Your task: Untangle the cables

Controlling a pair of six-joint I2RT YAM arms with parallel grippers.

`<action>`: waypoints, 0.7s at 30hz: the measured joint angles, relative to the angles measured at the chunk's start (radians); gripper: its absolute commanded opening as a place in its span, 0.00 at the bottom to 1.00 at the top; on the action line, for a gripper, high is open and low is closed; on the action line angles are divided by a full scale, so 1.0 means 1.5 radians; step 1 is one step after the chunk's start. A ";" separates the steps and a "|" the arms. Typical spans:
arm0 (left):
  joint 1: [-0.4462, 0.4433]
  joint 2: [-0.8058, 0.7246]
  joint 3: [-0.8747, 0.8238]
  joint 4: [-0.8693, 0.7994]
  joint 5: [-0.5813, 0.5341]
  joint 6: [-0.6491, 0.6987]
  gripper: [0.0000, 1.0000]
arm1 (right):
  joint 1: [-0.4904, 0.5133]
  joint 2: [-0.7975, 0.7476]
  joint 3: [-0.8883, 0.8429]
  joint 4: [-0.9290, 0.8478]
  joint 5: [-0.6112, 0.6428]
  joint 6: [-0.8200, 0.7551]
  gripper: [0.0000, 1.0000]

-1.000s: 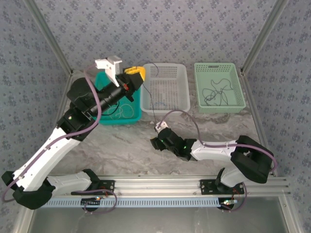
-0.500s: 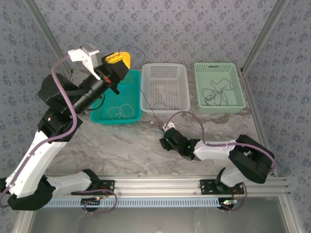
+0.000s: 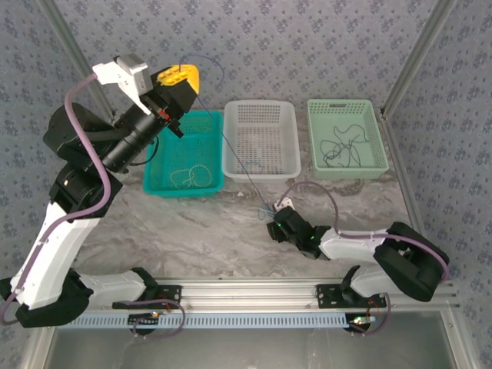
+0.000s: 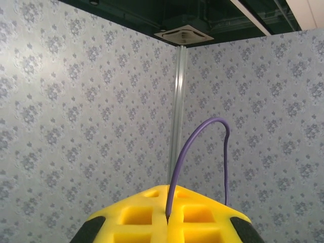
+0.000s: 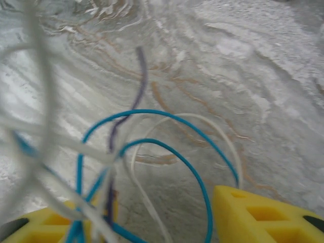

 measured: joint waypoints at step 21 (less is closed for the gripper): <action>0.006 0.040 -0.049 0.003 0.014 -0.033 0.01 | -0.023 -0.374 -0.017 -0.203 -0.053 -0.007 0.98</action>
